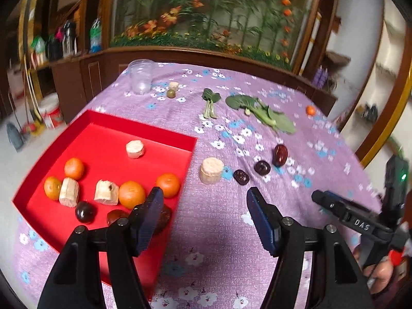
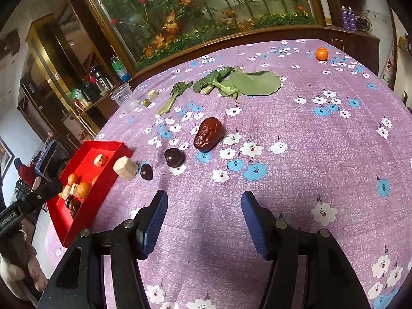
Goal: Organize fruits
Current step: 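Raise both open grippers and return them toward the remaining fruit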
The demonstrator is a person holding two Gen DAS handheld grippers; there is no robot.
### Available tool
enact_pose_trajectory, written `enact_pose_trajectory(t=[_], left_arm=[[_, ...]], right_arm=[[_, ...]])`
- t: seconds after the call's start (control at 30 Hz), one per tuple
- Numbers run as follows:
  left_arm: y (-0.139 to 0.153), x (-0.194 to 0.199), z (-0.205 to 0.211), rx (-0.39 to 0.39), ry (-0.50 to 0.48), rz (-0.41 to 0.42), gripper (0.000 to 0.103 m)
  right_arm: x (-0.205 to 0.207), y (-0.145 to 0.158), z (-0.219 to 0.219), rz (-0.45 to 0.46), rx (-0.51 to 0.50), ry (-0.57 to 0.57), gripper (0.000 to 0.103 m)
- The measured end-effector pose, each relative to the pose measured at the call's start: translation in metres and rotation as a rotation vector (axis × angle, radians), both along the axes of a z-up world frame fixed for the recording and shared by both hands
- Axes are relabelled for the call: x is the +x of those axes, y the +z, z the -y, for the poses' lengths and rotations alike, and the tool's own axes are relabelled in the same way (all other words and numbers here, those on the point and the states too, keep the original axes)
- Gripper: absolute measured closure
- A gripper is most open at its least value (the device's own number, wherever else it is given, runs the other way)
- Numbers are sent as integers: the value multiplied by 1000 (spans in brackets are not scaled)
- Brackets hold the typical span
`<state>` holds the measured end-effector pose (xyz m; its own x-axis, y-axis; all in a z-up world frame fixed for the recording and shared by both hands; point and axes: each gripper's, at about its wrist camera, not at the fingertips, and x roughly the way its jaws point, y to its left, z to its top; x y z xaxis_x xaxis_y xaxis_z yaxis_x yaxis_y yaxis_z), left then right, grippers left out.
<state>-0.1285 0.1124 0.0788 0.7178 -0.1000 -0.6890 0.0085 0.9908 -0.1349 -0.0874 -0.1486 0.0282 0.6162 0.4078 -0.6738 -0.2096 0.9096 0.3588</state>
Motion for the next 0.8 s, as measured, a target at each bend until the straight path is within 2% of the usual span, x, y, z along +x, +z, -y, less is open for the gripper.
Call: enact_pose_trajectory(t=[0.07,0.2,0.5,0.8], left_arm=[[-2,1,13,50,-14,-2,37],[-5,2,29,97,-35,-15,37],[-12,5,37,119,-35,-45,37],[-17,8,40,124,-41,-69,37]], right_arm=[[-1,-4,0,1,-7,4,39],[-2,-4,5,-2,26,4,39],[-1,-11,17,-36,96,-7,35],[1,-13,16,-57,106,1,34]])
